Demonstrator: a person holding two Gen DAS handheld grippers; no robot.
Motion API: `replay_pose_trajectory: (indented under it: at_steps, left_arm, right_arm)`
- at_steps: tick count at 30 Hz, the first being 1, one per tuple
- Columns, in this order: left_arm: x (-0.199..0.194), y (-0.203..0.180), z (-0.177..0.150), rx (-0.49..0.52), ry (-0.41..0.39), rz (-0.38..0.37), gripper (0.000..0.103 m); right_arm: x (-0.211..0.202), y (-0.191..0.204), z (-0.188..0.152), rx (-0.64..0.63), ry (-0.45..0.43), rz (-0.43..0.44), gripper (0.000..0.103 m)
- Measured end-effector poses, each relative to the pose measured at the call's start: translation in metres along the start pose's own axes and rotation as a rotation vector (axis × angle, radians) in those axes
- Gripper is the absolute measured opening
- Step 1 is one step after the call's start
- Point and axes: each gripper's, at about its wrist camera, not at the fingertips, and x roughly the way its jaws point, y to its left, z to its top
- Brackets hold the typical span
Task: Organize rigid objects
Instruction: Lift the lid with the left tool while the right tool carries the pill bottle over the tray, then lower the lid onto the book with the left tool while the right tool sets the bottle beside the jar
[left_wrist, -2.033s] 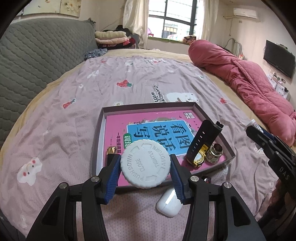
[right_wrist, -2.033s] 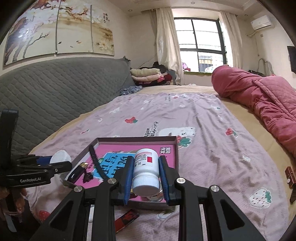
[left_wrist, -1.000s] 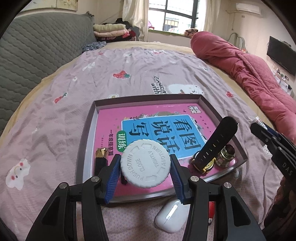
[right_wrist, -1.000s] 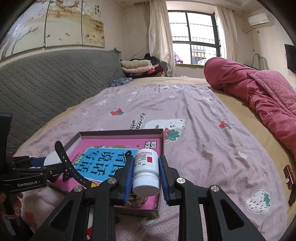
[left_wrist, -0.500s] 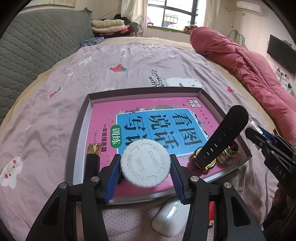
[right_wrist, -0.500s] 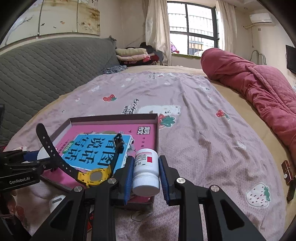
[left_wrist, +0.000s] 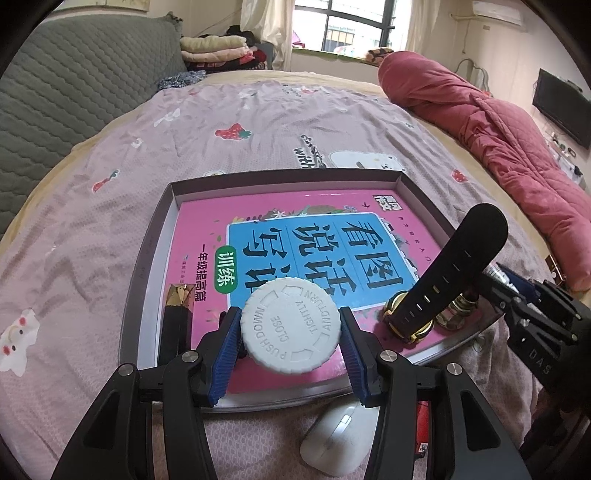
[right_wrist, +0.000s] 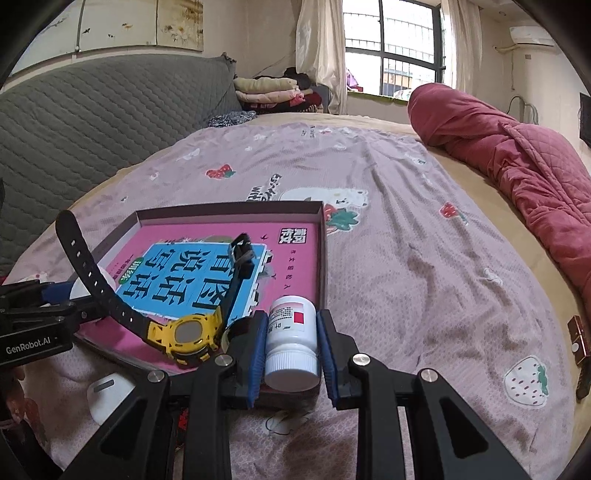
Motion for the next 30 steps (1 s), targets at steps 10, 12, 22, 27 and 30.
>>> replay_pose_trajectory:
  at_steps: [10, 12, 22, 27, 30]
  left_arm:
    - [0.003, -0.001, 0.0, 0.001, 0.006, -0.003, 0.053]
    - [0.004, -0.002, 0.0, 0.001, 0.007, -0.004, 0.053]
    - [0.008, -0.006, 0.0, 0.006, 0.011, -0.012, 0.053]
    - [0.009, -0.007, 0.001, 0.009, 0.01, -0.015, 0.053]
    - [0.009, -0.007, 0.0, 0.009, 0.013, -0.016, 0.053]
  right_arm:
    - [0.003, 0.007, -0.001, -0.007, 0.005, 0.061, 0.027]
    - [0.003, 0.007, -0.002, -0.006, 0.003, 0.048, 0.027]
    - [0.002, 0.003, 0.0, 0.013, -0.012, 0.017, 0.027]
    - [0.003, -0.002, 0.002, 0.037, -0.014, 0.006, 0.027]
    - [0.004, -0.002, 0.003, 0.035, -0.011, 0.001, 0.027]
